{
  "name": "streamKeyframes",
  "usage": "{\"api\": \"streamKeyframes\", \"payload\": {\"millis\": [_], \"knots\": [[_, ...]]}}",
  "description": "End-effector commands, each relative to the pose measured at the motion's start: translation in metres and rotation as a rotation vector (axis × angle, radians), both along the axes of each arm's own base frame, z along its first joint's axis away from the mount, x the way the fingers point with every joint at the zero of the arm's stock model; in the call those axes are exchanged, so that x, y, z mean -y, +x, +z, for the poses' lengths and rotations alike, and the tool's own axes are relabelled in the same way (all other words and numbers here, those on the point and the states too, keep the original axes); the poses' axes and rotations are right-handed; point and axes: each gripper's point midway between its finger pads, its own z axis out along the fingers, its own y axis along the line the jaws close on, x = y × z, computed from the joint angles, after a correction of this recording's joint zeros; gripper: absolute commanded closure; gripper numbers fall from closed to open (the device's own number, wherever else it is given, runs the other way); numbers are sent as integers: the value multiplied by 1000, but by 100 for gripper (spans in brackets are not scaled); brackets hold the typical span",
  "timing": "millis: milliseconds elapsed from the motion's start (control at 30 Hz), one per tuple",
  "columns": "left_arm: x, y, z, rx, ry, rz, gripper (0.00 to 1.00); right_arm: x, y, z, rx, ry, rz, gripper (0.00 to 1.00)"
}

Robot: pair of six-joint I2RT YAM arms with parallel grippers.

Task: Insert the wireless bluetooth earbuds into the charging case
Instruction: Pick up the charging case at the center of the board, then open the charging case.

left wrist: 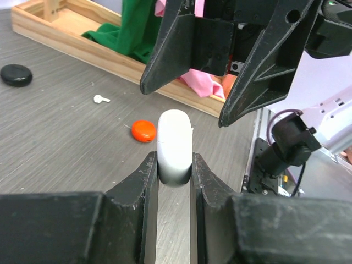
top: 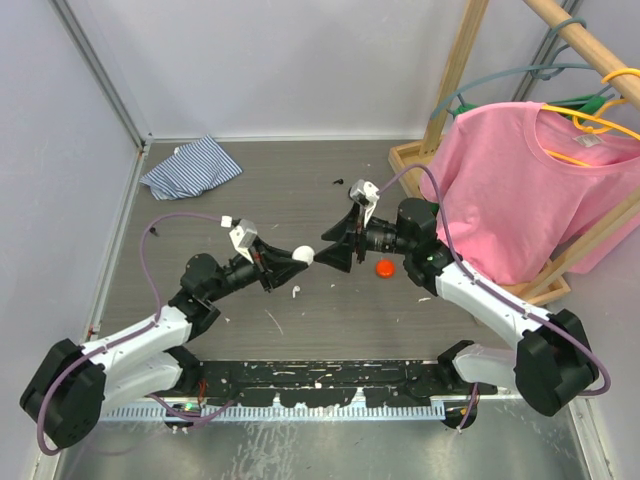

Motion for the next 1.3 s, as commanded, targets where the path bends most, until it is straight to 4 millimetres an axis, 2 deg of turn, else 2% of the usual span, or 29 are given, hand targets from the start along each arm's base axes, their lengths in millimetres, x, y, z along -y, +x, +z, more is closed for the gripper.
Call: {"api": "streamKeyframes", "payload": {"millis": [0,333,867,1133,1267], "knots": [[7,-14,28,89,-80,-96,100,-5,-16,31,154,40,143,26],[11,-19,37,108,-105,-141,100,-9,-30,38,191,54,262,35],[13,-27,52,148,-135,-189,100,-14,-34,35,172,65,330,52],[14,-29,49,145,-124,-204,96,-14,-40,39,179,69,368,76],[15,-31,49,151,-103,-220,87,-13,-40,39,202,37,366,91]]}}
